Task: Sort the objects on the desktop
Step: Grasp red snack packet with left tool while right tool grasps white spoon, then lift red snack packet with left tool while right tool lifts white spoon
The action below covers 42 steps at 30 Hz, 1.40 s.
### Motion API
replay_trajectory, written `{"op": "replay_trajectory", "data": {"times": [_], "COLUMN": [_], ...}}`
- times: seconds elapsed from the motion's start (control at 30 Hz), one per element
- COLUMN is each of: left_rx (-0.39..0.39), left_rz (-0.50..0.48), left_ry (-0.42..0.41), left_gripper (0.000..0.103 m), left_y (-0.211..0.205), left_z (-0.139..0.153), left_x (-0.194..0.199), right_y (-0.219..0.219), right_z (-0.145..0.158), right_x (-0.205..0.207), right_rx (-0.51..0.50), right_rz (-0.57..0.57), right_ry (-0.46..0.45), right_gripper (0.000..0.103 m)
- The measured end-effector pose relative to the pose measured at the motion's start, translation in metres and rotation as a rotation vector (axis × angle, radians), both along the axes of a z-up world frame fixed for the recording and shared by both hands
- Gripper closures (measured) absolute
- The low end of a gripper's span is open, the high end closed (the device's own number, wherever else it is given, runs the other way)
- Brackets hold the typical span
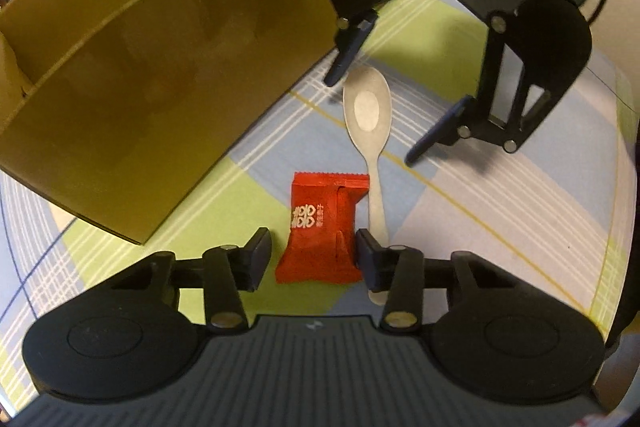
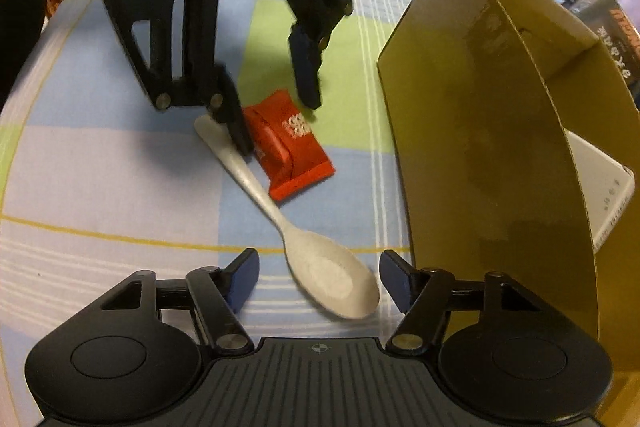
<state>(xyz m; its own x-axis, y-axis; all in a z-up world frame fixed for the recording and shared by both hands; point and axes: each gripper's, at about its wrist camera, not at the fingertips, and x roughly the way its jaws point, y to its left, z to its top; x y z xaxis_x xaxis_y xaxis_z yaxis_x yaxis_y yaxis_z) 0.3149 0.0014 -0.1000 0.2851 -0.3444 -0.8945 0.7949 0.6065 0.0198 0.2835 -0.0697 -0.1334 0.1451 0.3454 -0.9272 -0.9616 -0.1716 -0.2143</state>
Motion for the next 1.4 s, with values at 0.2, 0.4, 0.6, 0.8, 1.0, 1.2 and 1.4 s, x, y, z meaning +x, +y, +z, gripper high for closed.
{"op": "replay_trajectory", "data": {"times": [0.2, 0.4, 0.6, 0.8, 1.0, 1.2, 1.4], "left_rx": [-0.039, -0.042, -0.049, -0.055, -0.068, -0.074, -0.103], "left_rz": [0.015, 0.055, 0.144, 0.257, 0.305, 0.322, 0.379], "left_ry": [0.020, 0.029, 0.043, 0.070, 0.072, 0.069, 0.030], "left_gripper": [0.069, 0.071, 0.075, 0.075, 0.076, 0.076, 0.068], "left_y": [0.006, 0.010, 0.013, 0.018, 0.017, 0.006, 0.001], "left_z": [-0.001, 0.000, 0.003, 0.007, 0.017, 0.012, 0.016], "left_x": [0.000, -0.008, -0.022, -0.036, -0.053, -0.071, -0.088], "right_y": [0.006, -0.002, -0.020, -0.043, -0.075, -0.091, -0.101], "right_z": [0.000, -0.001, 0.000, 0.006, 0.004, -0.001, 0.017], "right_x": [0.016, 0.014, -0.001, -0.013, -0.015, -0.030, -0.084], "right_rx": [-0.032, -0.046, -0.037, 0.028, 0.166, 0.298, 0.353], "right_rz": [-0.046, -0.160, -0.342, -0.632, -1.004, -1.196, -1.096], "right_ry": [0.075, 0.128, 0.186, 0.277, 0.445, 0.467, 0.278], "right_gripper": [0.063, 0.092, 0.093, 0.095, 0.097, 0.096, 0.058]}}
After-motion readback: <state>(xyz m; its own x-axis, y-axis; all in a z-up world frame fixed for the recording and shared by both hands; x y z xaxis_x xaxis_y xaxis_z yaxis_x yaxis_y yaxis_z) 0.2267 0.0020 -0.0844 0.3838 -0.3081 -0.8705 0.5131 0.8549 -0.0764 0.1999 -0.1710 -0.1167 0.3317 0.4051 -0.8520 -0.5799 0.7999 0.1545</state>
